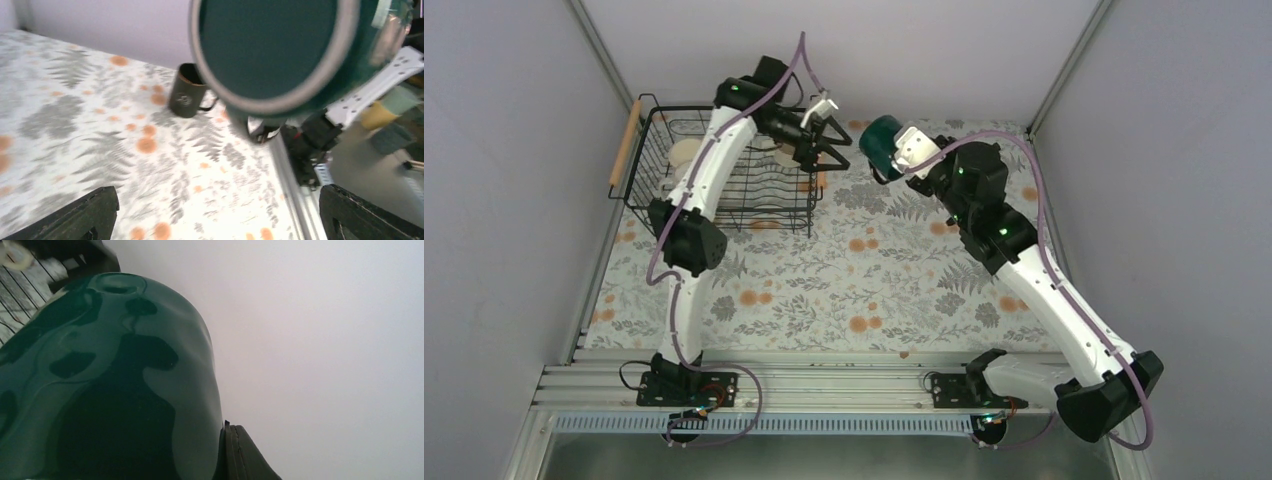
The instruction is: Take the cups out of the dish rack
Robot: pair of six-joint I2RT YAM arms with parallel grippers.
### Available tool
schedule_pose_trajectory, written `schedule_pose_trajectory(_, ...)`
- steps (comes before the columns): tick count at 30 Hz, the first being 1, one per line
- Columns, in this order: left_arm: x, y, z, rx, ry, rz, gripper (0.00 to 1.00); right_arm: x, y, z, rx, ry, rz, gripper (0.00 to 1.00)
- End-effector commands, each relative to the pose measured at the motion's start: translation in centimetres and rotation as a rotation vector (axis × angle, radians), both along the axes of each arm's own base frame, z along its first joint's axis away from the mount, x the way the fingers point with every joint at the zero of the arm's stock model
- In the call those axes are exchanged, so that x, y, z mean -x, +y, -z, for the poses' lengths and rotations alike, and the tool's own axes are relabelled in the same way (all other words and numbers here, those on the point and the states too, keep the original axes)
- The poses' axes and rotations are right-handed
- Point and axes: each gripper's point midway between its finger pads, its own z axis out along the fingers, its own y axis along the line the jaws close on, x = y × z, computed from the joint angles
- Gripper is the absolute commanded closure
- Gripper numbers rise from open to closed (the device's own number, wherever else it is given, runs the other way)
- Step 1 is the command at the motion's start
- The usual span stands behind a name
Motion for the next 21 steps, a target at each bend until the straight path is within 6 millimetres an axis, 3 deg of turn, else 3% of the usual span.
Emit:
schedule_pose_trajectory(1, -2.2, 4.1, -3.1, -0.056, -0.228, -0.126, 0.00, -1.4, -2.6, -1.9, -0.008, -0.052, 0.077, 0.96)
schedule_pose_trajectory(4, -4.6, 6.5, -2.9, -0.190, -0.380, -0.243, 0.00, -3.6, -4.1, 0.9, 0.049, 0.071, 0.105, 0.96)
schedule_pose_trajectory(9, -9.9, 11.4, -3.1, -0.401, -0.622, -0.525, 0.00, -7.5, -8.6, 6.9, 0.169, 0.355, 0.187, 0.96)
schedule_pose_trajectory(11, -12.7, 13.8, -4.0, -0.480, -0.748, -0.682, 0.00, -8.8, -10.2, 8.0, 0.197, 0.439, 0.207, 0.96)
schedule_pose_trajectory(14, -15.8, 17.9, -4.5, -0.639, -0.872, -0.887, 0.00, -10.6, -12.3, 11.9, 0.236, 0.623, 0.227, 0.96)
schedule_pose_trajectory(17, -18.3, 21.9, -5.7, -0.752, -0.935, -1.095, 0.00, -11.6, -14.4, 16.2, 0.278, 0.815, 0.241, 0.96)
schedule_pose_trajectory(21, -19.9, 25.4, -6.6, -0.777, -0.947, -1.225, 0.00, -12.1, -17.0, 20.7, 0.311, 1.021, 0.284, 0.96)
